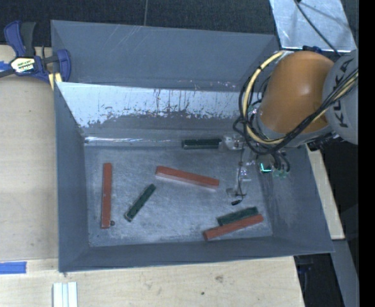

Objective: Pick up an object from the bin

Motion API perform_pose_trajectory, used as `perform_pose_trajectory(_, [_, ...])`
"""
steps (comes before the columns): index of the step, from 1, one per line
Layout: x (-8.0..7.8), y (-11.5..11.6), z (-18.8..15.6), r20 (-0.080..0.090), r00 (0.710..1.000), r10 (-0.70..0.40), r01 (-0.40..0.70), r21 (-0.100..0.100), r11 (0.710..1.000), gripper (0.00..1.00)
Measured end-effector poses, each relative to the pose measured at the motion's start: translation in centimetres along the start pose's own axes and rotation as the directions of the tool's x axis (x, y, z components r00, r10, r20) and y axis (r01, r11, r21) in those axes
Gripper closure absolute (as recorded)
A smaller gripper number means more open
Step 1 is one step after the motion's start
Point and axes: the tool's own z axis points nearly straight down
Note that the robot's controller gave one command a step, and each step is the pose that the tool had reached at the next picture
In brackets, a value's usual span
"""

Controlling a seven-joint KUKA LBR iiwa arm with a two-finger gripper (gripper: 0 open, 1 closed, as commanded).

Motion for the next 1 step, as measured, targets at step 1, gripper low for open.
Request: perform_pose_trajectory(1, [6.19,-1.13,8.92,0.009,0.970,-0.242,0.242,0.001,0.970,0.00])
